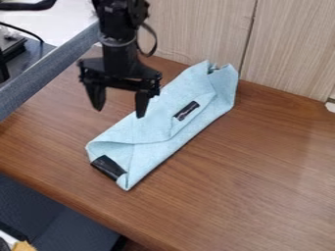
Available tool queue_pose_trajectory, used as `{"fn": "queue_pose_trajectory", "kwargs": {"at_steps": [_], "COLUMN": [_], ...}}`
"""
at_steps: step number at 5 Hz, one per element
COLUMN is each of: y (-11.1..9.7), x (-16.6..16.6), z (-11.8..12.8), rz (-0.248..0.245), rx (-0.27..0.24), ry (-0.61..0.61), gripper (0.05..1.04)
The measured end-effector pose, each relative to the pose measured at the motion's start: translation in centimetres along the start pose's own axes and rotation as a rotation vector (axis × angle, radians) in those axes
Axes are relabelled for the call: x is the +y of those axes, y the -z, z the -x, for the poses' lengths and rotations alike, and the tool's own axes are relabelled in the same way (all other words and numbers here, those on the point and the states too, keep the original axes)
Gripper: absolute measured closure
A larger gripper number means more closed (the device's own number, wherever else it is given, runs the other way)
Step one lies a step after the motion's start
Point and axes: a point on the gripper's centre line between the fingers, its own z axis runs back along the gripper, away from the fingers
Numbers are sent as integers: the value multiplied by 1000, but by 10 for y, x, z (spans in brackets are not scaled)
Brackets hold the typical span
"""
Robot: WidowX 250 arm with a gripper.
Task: Fold the cloth from bottom to top
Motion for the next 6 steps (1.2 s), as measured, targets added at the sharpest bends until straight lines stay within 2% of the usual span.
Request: {"fn": "queue_pose_trajectory", "kwargs": {"at_steps": [1,2,4,5,6], "y": [5,22,57,69,78], "x": [8,18,25,23,18], "z": [19,33,40,43,42], "rz": [-10,-11,1,-19,0], "rx": [-35,-56,-35,-11,-2], "ry": [-126,-223,-295,-307,-293], "gripper": [85,85,85,85,88]}}
